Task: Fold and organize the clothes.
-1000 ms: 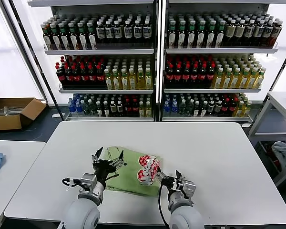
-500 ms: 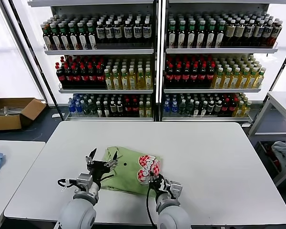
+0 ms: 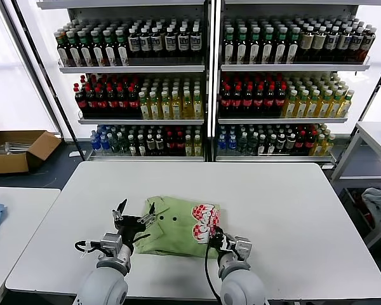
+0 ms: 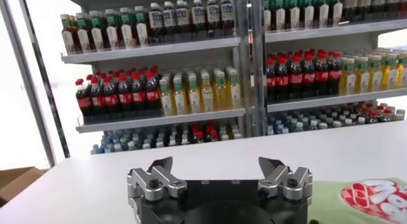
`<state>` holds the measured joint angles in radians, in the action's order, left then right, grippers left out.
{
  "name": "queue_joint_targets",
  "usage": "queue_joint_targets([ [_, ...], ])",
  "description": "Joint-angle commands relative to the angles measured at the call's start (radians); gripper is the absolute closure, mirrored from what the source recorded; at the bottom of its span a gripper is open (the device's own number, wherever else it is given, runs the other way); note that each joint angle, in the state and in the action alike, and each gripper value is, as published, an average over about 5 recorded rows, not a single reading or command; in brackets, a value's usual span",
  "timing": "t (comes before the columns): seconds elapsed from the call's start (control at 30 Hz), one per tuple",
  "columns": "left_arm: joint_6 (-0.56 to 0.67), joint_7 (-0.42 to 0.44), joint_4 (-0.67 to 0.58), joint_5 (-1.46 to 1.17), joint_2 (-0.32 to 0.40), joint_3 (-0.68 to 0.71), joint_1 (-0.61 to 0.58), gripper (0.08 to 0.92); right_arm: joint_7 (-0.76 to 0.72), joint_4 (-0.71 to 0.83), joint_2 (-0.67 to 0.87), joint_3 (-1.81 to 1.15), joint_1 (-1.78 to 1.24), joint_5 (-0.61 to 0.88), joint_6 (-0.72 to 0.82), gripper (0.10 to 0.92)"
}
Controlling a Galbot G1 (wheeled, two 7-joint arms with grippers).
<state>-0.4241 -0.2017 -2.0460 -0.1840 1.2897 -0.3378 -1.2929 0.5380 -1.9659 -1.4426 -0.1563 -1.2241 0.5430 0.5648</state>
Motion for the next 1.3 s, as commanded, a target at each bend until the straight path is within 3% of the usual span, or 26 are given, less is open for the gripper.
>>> queue_joint_targets([
  [0.03, -0.001, -0.002, -0.004, 0.004, 0.006, 0.006, -0.002, 0.177, -0.055, 0.066, 0.225, -0.081, 0.076, -0.039, 0.015, 0.919],
  [0.27, -0.001, -0.003, 0.003, 0.009, 0.014, 0.014, -0.004, 0.177, -0.159, 0.127, 0.233, -0.091, 0.095, -0.224, 0.01, 0.877],
  [0.4, 0.0, -0.003, 0.005, 0.01, 0.012, 0.01, -0.009, 0.177, -0.18, 0.018, 0.199, -0.089, 0.056, -0.364, -0.026, 0.767],
  [0.6, 0.0, -0.003, 0.011, 0.018, 0.022, 0.023, -0.01, 0.177, -0.193, -0.105, 0.13, -0.015, 0.039, -0.401, -0.08, 0.593],
  [0.83, 0.003, -0.002, 0.005, 0.027, 0.021, 0.018, -0.03, 0.177, -0.141, 0.099, 0.025, 0.088, 0.124, -0.368, -0.209, 0.386],
  [1.03, 0.003, -0.002, -0.002, 0.026, 0.014, -0.003, -0.046, 0.177, -0.084, 0.247, -0.074, 0.142, 0.196, -0.311, -0.207, 0.231],
  [1.3, 0.006, -0.001, 0.001, 0.026, 0.019, -0.011, -0.054, 0.177, -0.063, 0.339, -0.131, 0.151, 0.206, -0.295, -0.173, 0.203],
])
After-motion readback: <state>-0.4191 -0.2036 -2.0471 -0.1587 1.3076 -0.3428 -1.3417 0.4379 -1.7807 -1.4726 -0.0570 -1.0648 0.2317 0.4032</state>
